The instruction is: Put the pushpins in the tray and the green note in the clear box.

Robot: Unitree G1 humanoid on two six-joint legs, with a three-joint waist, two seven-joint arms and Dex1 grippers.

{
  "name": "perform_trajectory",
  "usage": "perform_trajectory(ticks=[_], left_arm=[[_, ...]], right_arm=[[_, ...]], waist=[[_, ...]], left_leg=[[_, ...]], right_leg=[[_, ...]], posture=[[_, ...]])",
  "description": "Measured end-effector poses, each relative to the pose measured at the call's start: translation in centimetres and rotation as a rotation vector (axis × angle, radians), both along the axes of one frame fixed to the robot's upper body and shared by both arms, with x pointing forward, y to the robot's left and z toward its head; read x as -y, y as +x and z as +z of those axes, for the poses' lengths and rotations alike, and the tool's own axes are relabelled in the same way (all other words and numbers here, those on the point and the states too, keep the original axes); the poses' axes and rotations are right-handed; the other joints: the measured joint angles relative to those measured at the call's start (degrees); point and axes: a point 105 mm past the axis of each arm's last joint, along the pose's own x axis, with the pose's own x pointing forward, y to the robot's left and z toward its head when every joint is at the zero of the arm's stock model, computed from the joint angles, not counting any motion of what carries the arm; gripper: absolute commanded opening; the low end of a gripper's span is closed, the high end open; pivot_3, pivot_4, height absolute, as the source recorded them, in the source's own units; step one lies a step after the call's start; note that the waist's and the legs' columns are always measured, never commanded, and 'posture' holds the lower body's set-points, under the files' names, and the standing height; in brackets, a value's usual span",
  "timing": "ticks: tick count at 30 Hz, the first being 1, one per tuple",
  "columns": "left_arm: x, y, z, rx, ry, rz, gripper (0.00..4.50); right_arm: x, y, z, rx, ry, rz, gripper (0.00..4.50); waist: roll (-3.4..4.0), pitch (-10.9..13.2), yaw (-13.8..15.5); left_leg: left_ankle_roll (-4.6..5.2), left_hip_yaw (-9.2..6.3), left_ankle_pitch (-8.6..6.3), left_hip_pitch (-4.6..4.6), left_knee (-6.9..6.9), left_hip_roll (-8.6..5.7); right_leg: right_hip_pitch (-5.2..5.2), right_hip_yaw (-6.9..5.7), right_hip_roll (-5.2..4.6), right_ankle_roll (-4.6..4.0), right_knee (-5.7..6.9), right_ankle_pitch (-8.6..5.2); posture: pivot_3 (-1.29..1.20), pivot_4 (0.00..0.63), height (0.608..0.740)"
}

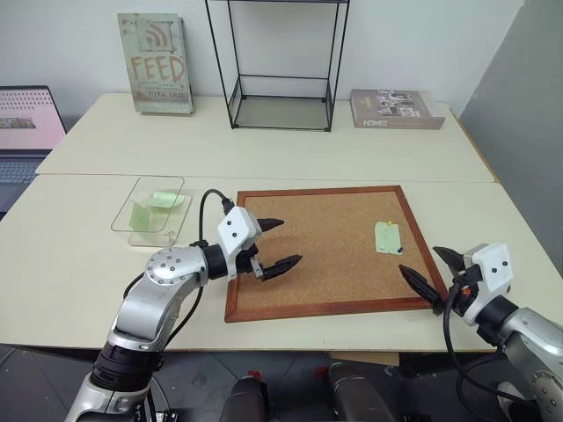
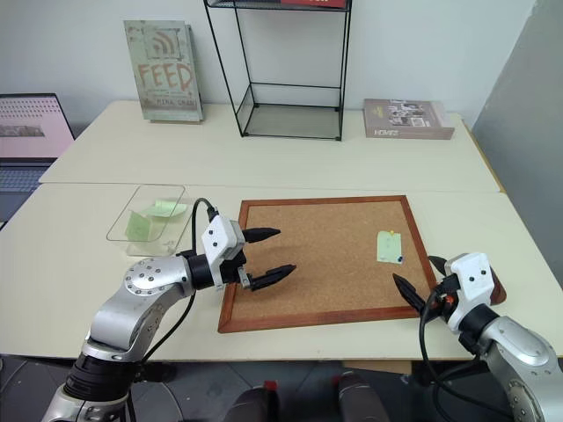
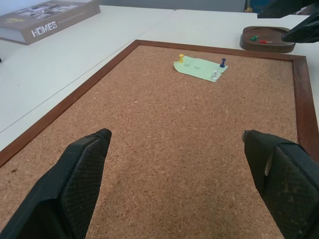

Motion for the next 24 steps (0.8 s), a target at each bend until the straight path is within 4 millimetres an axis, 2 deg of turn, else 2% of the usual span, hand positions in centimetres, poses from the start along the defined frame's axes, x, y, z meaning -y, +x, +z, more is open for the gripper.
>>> perform_trajectory(ticks=[2, 5, 11, 17, 22, 24], left_arm=[[0.4, 0.0, -0.1, -0.004, -0.01, -0.003, 4.49], [1.8, -0.2, -0.3, -0.014, -0.038, -0.031, 4.06], [3.9, 0.5, -0.2, -0.007, -0.053, -0.063, 2.91], [6.3, 1.3, -2.2, -0.026, -0.014, -0.082, 1.77], [7.2, 2.3, -4.1, -0.042, 0.016, -0.062, 0.75], [7.5, 2.7, -4.6, -0.045, 0.014, -0.056, 0.4]], right_arm=[[-0.1, -0.1, 0.1, -0.001, -0.001, -0.001, 4.5], [-0.4, -0.4, 0.2, -0.003, 0.017, -0.005, 4.5], [-1.0, -1.2, 0.6, 0.004, 0.027, -0.003, 4.5], [-1.9, -1.5, 1.5, 0.023, 0.059, 0.017, 4.5], [-2.9, -0.7, 2.2, 0.065, 0.083, 0.036, 4.5], [-2.6, -0.2, 2.0, 0.071, 0.076, 0.022, 4.5]], waist=[[0.0, 0.0, 0.01], [0.0, 0.0, 0.03], [0.0, 0.0, 0.08], [0.01, -0.01, -0.02], [0.01, -0.01, -0.02], [0.01, -0.01, 0.04]], left_leg=[[0.0, 0.0, 0.0, 0.0, 0.0, 0.0], [0.0, -0.01, 0.0, -0.01, 0.0, -0.01], [0.0, -0.04, 0.0, 0.01, 0.02, -0.03], [0.0, -0.04, 0.0, 0.06, 0.01, -0.03], [0.0, -0.04, 0.0, 0.07, 0.01, -0.04], [0.0, -0.05, 0.0, 0.05, 0.01, -0.05]], right_leg=[[0.0, 0.0, 0.0, 0.0, 0.0, 0.0], [0.01, 0.0, 0.0, 0.0, 0.0, 0.0], [0.05, 0.0, 0.0, 0.01, -0.01, 0.0], [0.09, 0.01, 0.02, 0.01, -0.02, 0.01], [0.11, 0.01, 0.02, 0.02, -0.04, 0.01], [0.11, 0.01, 0.02, 0.03, -0.05, 0.01]], posture=[[0.0, 0.15, 0.74], [0.0, 0.15, 0.74], [0.0, 0.15, 0.74], [0.0, 0.15, 0.74], [0.0, 0.15, 0.74], [0.0, 0.15, 0.74]])
